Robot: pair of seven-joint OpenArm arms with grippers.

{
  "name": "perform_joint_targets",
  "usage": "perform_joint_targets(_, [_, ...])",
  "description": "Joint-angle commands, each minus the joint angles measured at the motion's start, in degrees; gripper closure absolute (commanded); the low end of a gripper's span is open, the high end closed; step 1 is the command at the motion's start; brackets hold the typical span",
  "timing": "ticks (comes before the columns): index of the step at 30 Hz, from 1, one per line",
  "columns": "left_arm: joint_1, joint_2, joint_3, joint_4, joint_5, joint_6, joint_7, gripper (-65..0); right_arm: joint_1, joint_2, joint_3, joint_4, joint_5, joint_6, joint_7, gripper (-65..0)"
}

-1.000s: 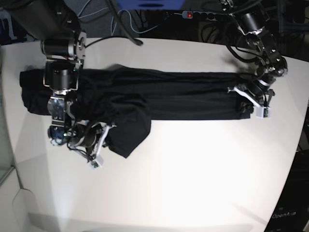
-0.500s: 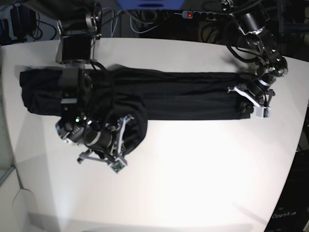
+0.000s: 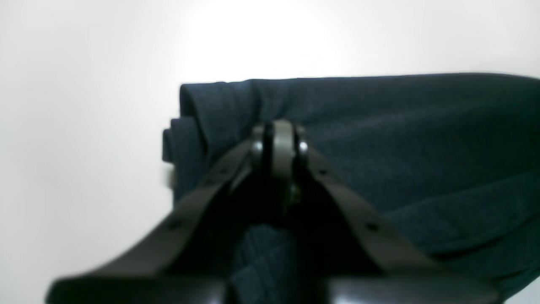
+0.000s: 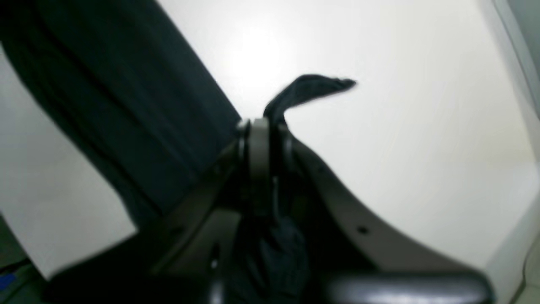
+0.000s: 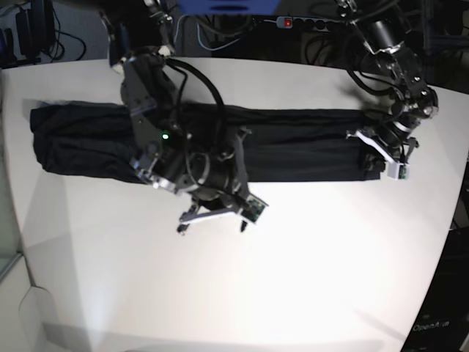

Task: Fold the T-shirt properly
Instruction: 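Grasp the hanging black sleeve cuff with the right gripper and lift, then swing the held sleeve across the strip toward the left gripper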

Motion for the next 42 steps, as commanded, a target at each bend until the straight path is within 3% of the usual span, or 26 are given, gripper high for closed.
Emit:
perform_joint_targets(1, [1.77,0.05,-0.07,-1.39,10.88,3.31,10.98,-2.6,1.34,-1.29,-0.99,1.1,0.39,-0.23,1.29,-0.6])
perform_joint_targets(6, [1.68,0.05,-0.07,-1.39,11.5,3.31,10.98,-2.6,1.43,-3.66,-4.95,1.1,0.31,-0.23,1.12,-0.6])
perform_joint_targets(19, [1.68,0.05,-0.16,-1.39,11.58,3.31,10.98,-2.6,1.7,-3.66,-16.38,1.63,0.66,-0.23,1.03,-0.4])
perform_joint_targets(23, [1.6,0.05,-0.07,-1.39,11.67,3.31,10.98,-2.6,2.93,-3.66,-17.08,1.63,1.01,-0.23,1.38,-0.3])
perform_joint_targets(30, [0.89,0.05,-0.07,-1.39,11.67,3.31,11.5,-2.6,4.16,-3.66,-17.08,1.36,7.52,-0.23,2.53,-0.3])
perform_joint_targets(42, [0.89,0.05,0.01,-1.39,11.76,3.31,11.5,-2.6,5.21,-3.66,-21.48,-5.49,9.45,-0.23,5.34,-0.6])
